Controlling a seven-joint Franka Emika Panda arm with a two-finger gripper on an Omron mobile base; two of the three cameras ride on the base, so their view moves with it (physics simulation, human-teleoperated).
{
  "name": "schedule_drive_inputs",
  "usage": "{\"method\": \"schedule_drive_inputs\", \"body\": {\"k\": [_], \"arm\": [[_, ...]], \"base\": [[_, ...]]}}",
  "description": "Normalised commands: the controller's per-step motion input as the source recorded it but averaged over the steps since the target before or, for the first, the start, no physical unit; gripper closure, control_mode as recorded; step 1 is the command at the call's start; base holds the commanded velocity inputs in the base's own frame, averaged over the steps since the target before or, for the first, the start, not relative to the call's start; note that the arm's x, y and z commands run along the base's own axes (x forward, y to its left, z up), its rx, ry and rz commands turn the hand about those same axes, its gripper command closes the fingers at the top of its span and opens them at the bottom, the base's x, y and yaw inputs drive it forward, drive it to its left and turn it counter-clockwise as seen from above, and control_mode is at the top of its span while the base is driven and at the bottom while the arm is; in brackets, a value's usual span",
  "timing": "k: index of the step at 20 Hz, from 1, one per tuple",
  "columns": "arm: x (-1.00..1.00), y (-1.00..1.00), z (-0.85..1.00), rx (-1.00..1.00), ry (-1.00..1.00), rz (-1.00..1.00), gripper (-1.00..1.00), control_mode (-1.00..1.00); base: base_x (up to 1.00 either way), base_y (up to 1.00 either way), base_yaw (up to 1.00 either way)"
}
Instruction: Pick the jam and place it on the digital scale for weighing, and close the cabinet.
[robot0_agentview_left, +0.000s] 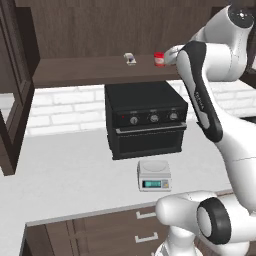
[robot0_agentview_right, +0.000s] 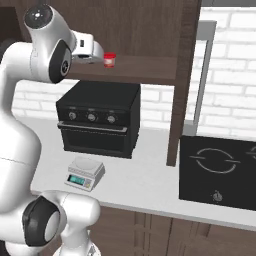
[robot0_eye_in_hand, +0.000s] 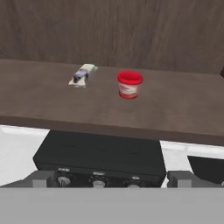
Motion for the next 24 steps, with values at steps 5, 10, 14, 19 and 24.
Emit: {"method": "schedule_drive_inputs", "body": {"k": [5,10,14,19,24], "arm": [[0.55,0.01,-0.1,-0.03,0.04,0.0,-1.0,-1.0],[0.53,0.0,-0.06,-0.03,0.05,0.0,-1.0,-1.0],[0.58,-0.01,0.0,-0.01,0.05,0.0,-1.0,-1.0],[0.32,-0.01,0.0,0.0,0.0,0.0,-1.0,-1.0],[0.36,-0.11,-0.12,0.0,0.0,0.0,-1.0,-1.0]], "base": [[0.0,0.0,0.0],[0.0,0.0,0.0],[0.0,0.0,0.0],[0.0,0.0,0.0],[0.0,0.0,0.0]]}}
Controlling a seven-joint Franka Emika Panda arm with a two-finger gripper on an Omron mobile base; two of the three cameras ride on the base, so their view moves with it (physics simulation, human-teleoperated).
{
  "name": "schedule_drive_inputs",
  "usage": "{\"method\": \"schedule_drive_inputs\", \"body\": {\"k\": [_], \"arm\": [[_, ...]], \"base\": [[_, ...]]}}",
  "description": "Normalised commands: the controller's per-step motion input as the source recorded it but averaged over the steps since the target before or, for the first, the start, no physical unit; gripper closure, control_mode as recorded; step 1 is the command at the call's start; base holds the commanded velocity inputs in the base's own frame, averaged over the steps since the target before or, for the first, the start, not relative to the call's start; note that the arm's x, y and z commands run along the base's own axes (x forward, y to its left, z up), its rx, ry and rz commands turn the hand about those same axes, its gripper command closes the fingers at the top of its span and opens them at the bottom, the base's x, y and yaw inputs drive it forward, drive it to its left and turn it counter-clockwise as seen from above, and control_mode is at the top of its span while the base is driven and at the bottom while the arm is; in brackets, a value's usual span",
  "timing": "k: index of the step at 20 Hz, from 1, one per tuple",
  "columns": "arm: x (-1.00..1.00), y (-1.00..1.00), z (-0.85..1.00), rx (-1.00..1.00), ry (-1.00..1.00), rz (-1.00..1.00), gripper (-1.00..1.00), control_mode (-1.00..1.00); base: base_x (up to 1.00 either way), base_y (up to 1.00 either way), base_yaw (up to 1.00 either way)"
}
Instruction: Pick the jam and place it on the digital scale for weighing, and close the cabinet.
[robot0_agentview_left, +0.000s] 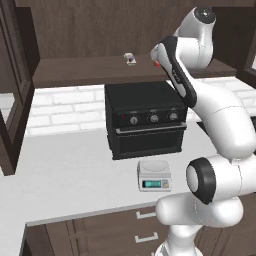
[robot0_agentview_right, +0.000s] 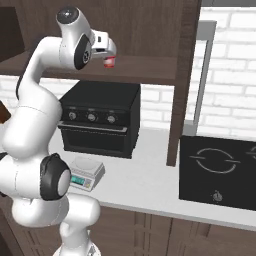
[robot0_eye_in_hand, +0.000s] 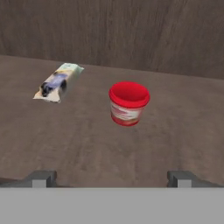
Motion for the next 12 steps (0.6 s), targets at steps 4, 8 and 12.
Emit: {"method": "schedule_drive_inputs", "body": {"k": [4,8,12], "arm": [[0.27,-0.19,-0.12,0.0,0.0,0.0,-1.0,-1.0],[0.34,-0.13,-0.11,0.0,0.0,0.0,-1.0,-1.0],[0.28,0.0,-0.12,0.0,0.0,0.0,-1.0,-1.0]], "base": [[0.0,0.0,0.0],[0.0,0.0,0.0],[0.0,0.0,0.0]]}}
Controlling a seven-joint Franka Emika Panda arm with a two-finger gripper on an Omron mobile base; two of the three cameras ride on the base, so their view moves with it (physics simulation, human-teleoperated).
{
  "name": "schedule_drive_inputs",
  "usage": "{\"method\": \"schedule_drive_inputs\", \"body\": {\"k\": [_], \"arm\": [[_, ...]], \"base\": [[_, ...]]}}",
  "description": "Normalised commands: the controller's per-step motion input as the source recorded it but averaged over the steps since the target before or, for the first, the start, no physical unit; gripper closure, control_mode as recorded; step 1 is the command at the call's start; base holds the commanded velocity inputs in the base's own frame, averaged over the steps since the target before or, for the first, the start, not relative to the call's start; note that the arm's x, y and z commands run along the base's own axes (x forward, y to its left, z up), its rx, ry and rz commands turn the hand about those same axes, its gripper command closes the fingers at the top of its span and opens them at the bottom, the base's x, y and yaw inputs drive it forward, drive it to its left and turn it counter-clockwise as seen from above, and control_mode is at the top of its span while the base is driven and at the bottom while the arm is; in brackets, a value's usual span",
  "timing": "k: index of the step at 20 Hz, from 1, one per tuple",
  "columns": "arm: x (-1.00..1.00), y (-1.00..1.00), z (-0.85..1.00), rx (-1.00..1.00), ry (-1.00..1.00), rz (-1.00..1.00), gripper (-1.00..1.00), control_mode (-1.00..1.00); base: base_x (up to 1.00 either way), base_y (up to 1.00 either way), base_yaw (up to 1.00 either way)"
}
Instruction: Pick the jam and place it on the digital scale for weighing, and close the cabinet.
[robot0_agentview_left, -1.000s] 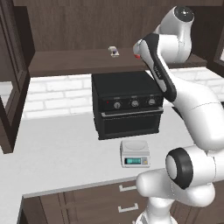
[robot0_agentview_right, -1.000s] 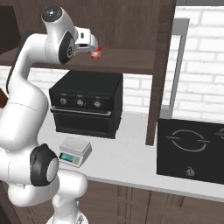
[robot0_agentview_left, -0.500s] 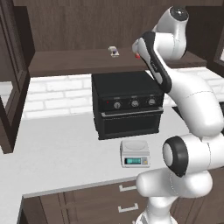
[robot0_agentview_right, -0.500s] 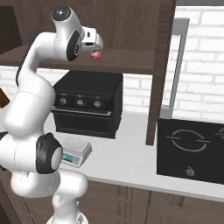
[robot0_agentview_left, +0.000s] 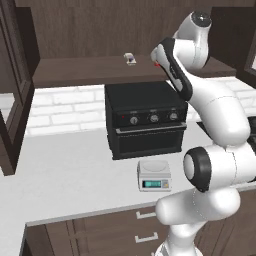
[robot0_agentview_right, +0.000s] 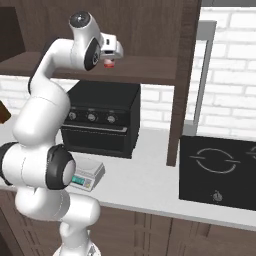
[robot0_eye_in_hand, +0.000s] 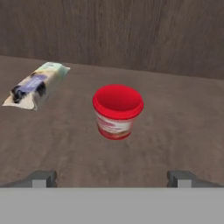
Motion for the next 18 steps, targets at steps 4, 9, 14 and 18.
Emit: {"method": "schedule_drive_inputs", "body": {"k": [4,9,14,18], "arm": [[0.34,0.0,-0.1,0.0,0.0,0.0,-1.0,-1.0],[0.29,0.0,-0.05,0.0,0.0,0.0,-1.0,-1.0],[0.33,0.0,-0.04,0.0,0.0,0.0,-1.0,-1.0],[0.27,0.0,0.0,0.0,0.0,0.0,-1.0,-1.0]], "base": [[0.0,0.0,0.0],[0.0,0.0,0.0],[0.0,0.0,0.0],[0.0,0.0,0.0]]}}
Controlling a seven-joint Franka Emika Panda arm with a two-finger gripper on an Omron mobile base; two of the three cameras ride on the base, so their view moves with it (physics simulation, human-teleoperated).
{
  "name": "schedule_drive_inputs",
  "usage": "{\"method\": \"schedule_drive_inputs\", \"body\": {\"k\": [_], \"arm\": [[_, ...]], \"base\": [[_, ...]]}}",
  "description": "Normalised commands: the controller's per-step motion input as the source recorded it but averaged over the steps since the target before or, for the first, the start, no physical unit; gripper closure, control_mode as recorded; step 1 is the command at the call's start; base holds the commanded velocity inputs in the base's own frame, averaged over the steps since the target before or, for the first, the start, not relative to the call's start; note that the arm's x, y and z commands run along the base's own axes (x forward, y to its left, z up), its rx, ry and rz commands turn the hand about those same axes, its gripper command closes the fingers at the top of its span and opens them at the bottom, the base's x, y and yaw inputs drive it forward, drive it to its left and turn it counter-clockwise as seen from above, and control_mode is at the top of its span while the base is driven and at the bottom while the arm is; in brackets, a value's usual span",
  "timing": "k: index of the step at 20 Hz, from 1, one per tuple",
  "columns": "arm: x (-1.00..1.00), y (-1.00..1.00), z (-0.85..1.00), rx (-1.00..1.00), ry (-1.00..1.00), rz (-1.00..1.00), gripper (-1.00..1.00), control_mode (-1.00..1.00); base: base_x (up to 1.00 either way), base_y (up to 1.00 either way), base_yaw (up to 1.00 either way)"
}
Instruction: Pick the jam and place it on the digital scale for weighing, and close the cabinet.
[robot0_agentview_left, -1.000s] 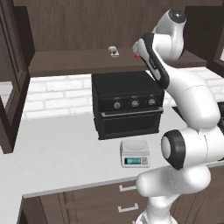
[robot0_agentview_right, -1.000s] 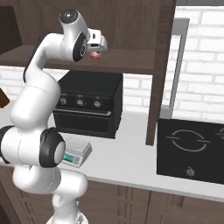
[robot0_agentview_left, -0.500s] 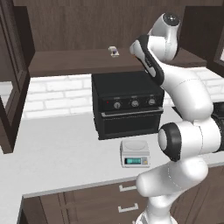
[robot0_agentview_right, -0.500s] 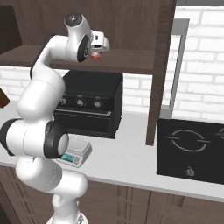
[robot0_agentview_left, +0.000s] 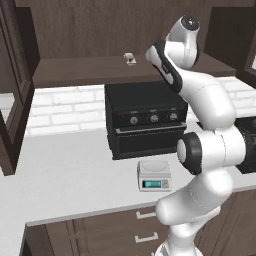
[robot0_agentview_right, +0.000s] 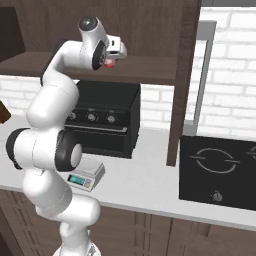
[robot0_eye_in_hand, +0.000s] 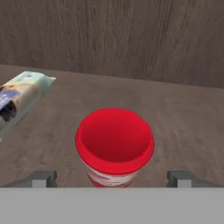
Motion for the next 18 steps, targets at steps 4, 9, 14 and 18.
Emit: {"method": "schedule_drive_inputs", "body": {"k": [4,9,14,18], "arm": [[0.32,0.0,0.0,0.0,0.0,0.0,-1.0,-1.0],[0.34,0.0,-0.08,0.0,0.0,0.0,-1.0,-1.0],[0.19,0.0,-0.3,0.0,0.0,0.0,1.0,-1.0],[-0.02,0.0,-0.37,0.01,-0.06,0.0,1.0,-1.0]], "base": [[0.0,0.0,0.0],[0.0,0.0,0.0],[0.0,0.0,0.0],[0.0,0.0,0.0]]}}
